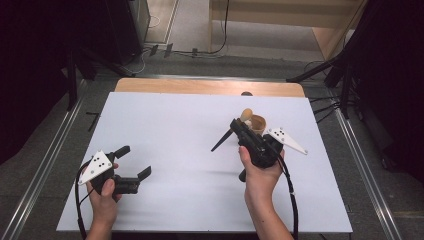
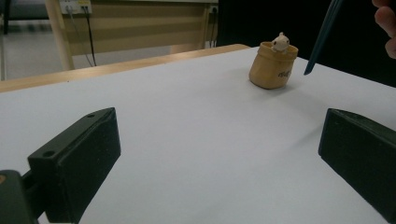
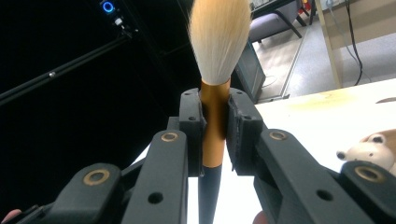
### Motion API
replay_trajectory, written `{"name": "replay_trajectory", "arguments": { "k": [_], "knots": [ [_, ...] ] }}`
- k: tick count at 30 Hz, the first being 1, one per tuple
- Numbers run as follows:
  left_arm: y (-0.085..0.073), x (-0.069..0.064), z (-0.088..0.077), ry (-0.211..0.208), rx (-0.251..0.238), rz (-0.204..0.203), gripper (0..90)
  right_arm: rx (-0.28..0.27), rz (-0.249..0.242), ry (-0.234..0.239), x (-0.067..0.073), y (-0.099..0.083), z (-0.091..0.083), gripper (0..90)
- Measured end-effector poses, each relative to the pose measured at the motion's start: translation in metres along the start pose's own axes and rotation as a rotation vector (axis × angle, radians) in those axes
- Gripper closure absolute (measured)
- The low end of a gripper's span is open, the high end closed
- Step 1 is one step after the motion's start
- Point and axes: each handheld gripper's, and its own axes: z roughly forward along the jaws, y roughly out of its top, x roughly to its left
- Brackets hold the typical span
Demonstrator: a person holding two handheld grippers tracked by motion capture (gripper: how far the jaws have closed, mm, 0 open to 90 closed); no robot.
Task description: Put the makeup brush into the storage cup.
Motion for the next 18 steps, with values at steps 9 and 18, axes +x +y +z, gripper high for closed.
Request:
{"name": "replay_trajectory", "arguments": {
  "k": [9,18],
  "knots": [
    [-0.002,0.012,-0.011,0.020,-0.016,-0.024,0.0,-0.028,-0.036,-0.017,-0.006,0.018,-0.003,79.9],
    [-0.005,0.019,-0.018,0.028,-0.024,-0.035,0.0,-0.046,-0.070,-0.035,-0.013,0.028,-0.006,79.9]
  ]
}}
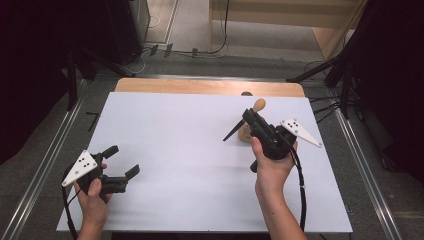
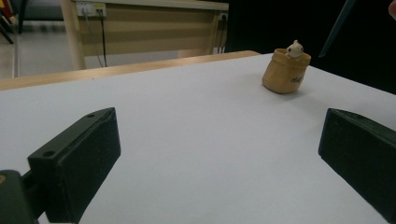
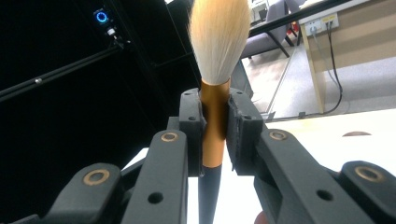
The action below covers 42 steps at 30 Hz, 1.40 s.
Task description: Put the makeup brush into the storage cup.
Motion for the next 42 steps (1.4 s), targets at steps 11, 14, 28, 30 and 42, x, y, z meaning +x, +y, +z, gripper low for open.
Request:
{"name": "replay_trajectory", "arguments": {
  "k": [11,14,28,30,42],
  "knots": [
    [-0.002,0.007,-0.006,0.019,-0.003,-0.007,0.0,-0.037,-0.034,-0.038,-0.008,0.016,-0.005,79.9],
    [-0.002,0.008,-0.008,0.024,-0.002,-0.010,0.0,-0.043,-0.045,-0.049,-0.012,0.020,-0.006,79.9],
    [-0.002,0.009,-0.009,0.030,-0.003,-0.015,0.0,-0.064,-0.096,-0.079,-0.024,0.033,-0.005,79.9],
    [-0.002,0.009,-0.009,0.029,-0.002,-0.014,0.0,-0.068,-0.102,-0.090,-0.026,0.034,-0.005,79.8],
    [-0.004,0.010,-0.009,0.030,0.003,-0.015,0.0,-0.072,-0.145,-0.155,-0.040,0.035,-0.002,79.8]
  ]
}}
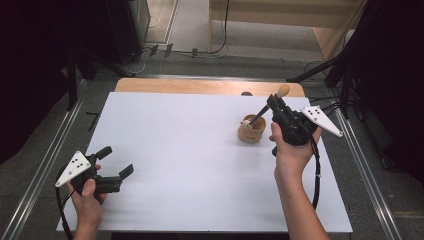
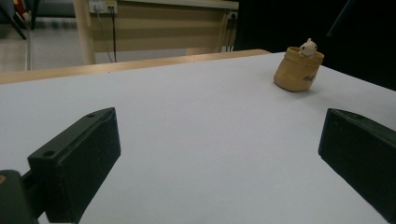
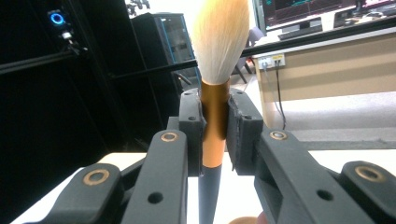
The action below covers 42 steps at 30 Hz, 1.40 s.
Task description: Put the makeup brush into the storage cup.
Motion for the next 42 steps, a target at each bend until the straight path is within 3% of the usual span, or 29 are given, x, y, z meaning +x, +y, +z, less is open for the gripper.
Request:
{"name": "replay_trajectory", "arguments": {
  "k": [17,24,42],
  "knots": [
    [0.000,0.002,-0.003,0.005,-0.009,-0.010,0.0,0.022,-0.070,-0.067,-0.010,-0.006,0.010,79.8],
    [0.000,0.002,-0.002,0.005,-0.007,-0.009,0.0,0.031,-0.125,-0.086,-0.012,-0.013,0.017,79.8],
    [0.000,0.002,-0.002,0.003,-0.006,-0.011,0.0,0.077,-0.152,-0.094,-0.019,-0.032,0.028,79.8]
  ]
}}
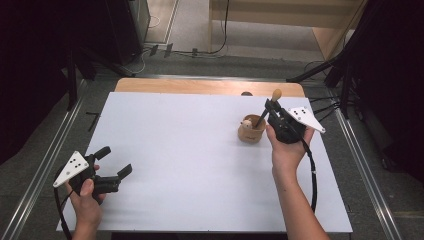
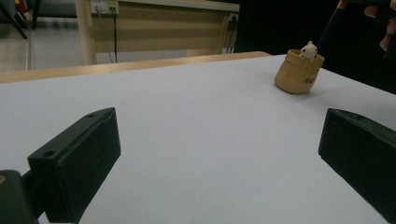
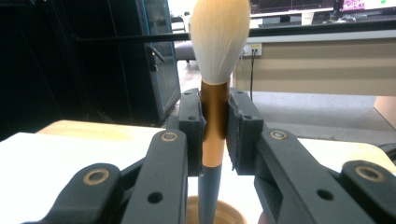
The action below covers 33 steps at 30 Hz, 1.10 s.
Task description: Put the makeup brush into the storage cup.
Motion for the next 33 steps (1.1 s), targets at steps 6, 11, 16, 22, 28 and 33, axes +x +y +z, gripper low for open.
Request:
{"name": "replay_trajectory", "arguments": {
  "k": [6,11,16,22,28,33],
  "knots": [
    [0.000,0.000,0.001,-0.003,0.003,0.005,0.0,0.015,0.003,-0.005,-0.003,-0.007,0.003,79.8],
    [0.000,0.000,0.001,-0.005,0.005,0.006,0.0,0.038,-0.012,-0.003,-0.002,-0.011,0.006,79.7],
    [0.000,0.000,0.001,-0.005,0.004,0.006,0.0,0.054,-0.013,0.000,0.000,-0.015,0.009,79.7],
    [0.000,-0.001,0.001,-0.006,0.005,0.006,0.0,0.077,-0.026,0.005,0.002,-0.021,0.014,79.7],
    [0.000,-0.001,0.001,-0.008,0.004,0.005,0.0,0.095,-0.027,-0.002,0.002,-0.028,0.018,79.7],
    [0.000,-0.001,0.001,-0.007,0.005,0.006,0.0,0.115,-0.026,-0.013,0.000,-0.035,0.020,79.7]
  ]
}}
